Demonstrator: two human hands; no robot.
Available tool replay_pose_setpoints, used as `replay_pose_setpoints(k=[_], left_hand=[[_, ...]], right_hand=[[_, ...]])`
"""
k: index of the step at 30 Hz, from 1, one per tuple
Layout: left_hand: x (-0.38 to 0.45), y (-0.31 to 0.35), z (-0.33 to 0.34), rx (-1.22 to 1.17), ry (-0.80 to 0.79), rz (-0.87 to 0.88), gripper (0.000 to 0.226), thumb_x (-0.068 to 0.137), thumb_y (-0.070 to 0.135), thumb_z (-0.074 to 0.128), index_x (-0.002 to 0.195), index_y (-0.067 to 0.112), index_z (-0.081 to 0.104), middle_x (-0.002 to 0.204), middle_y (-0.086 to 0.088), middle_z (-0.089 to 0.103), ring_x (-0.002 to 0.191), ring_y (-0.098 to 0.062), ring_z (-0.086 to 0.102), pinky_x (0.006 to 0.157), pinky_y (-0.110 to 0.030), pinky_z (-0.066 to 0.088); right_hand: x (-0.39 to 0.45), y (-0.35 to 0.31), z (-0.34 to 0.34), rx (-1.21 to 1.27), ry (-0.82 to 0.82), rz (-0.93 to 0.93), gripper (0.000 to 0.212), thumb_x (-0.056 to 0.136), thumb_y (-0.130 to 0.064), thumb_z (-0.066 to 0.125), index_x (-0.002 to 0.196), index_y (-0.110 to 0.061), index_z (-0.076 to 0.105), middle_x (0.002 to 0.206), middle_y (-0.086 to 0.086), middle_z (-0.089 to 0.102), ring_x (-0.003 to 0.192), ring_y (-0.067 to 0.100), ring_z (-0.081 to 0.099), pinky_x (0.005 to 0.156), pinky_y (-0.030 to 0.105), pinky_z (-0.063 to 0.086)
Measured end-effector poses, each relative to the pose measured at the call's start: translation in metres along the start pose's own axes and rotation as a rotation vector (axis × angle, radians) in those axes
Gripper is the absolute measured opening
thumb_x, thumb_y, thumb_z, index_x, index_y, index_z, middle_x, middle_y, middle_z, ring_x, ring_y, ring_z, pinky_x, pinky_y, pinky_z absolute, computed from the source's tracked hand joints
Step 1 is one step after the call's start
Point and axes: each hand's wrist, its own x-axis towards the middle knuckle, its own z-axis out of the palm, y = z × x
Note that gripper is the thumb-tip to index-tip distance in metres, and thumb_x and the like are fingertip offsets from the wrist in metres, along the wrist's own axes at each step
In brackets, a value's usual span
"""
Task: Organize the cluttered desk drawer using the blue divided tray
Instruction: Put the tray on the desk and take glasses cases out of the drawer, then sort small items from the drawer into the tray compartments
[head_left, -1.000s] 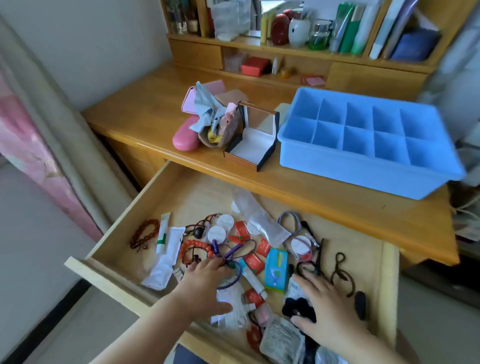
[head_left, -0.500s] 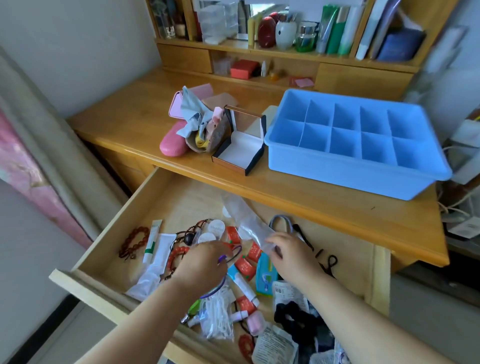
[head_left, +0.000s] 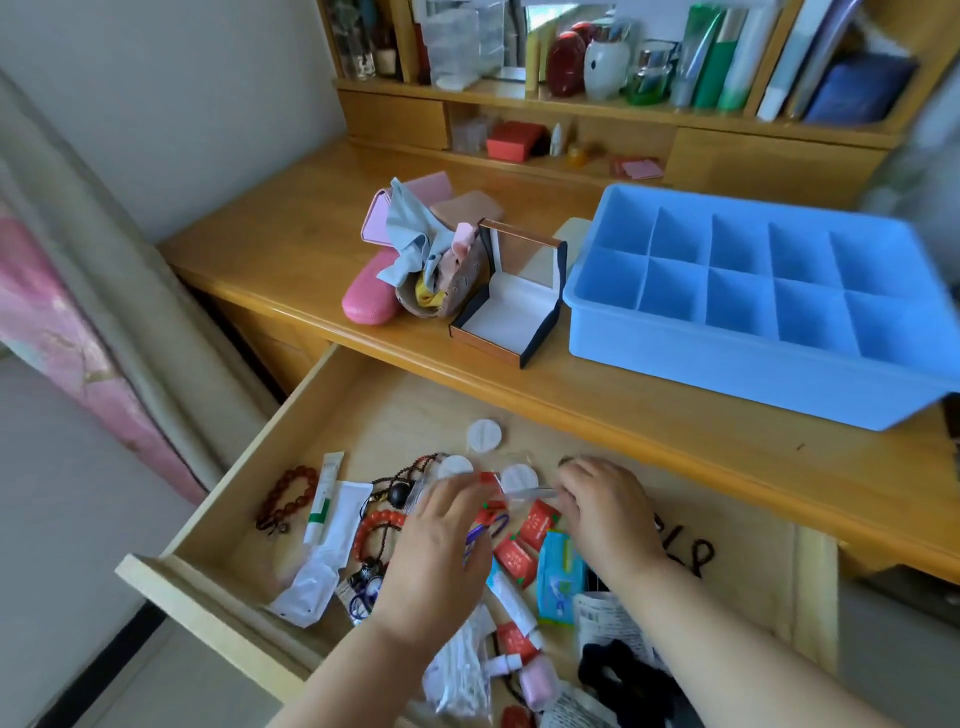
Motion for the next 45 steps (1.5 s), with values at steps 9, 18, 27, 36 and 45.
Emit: replay_pose_setpoints(k=[9,18,27,36,45], left_hand=[[0.027,0.049,-0.019,0.136,-0.158,-0.070,0.018,0.093,0.021,0.045,0.105,0.024,0.059,0.084,-0.002,0.068,0.083,-0.026,0.063,0.065,-0.031,0.044],[0.005,0.172,0.035,0.143,-0.203,0.148,0.056,0.085,0.018,0.036,0.137,-0.003,0.044,0.143,-0.016,0.043,0.131,-0.028,0.047,0.099,-0.028,0.047],[0.114,0.183,0.010,-0.095,-0.071,0.329,0.047,0.093,0.036,0.051,0.139,0.027,0.044,0.152,0.013,0.030,0.135,-0.009,0.037,0.108,-0.015,0.026],[0.172,0.168,0.025,0.150,-0.017,0.297,0.011,0.089,0.025,0.059,0.095,0.024,0.068,0.083,0.004,0.066,0.085,-0.023,0.058,0.080,-0.029,0.031],[0.115,0.172,0.024,0.128,0.049,0.329,0.012,0.075,0.016,0.074,0.085,0.022,0.071,0.067,0.004,0.064,0.065,-0.025,0.059,0.070,-0.031,0.034]], right_hand=[[-0.064,-0.004,-0.065,0.310,0.143,0.243,0.014,0.086,-0.013,0.064,0.073,-0.019,0.060,0.059,-0.007,0.059,0.052,0.014,0.052,0.048,0.027,0.037],[-0.080,0.000,-0.106,0.999,0.261,0.695,0.027,0.089,-0.032,0.059,0.071,-0.011,0.063,0.061,-0.001,0.064,0.060,0.011,0.060,0.055,0.022,0.042],[-0.059,0.089,-0.195,0.934,0.582,0.680,0.026,0.090,-0.015,0.057,0.074,-0.032,0.068,0.073,-0.008,0.068,0.072,0.012,0.064,0.062,0.028,0.048],[0.016,0.153,-0.263,0.079,0.196,0.660,0.011,0.079,-0.005,0.050,0.075,-0.006,0.061,0.072,0.011,0.058,0.074,0.031,0.059,0.055,0.028,0.039],[0.002,0.117,-0.232,-0.366,-0.057,0.662,0.011,0.086,-0.013,0.048,0.094,-0.021,0.047,0.076,-0.004,0.048,0.074,0.023,0.053,0.062,0.029,0.038]])
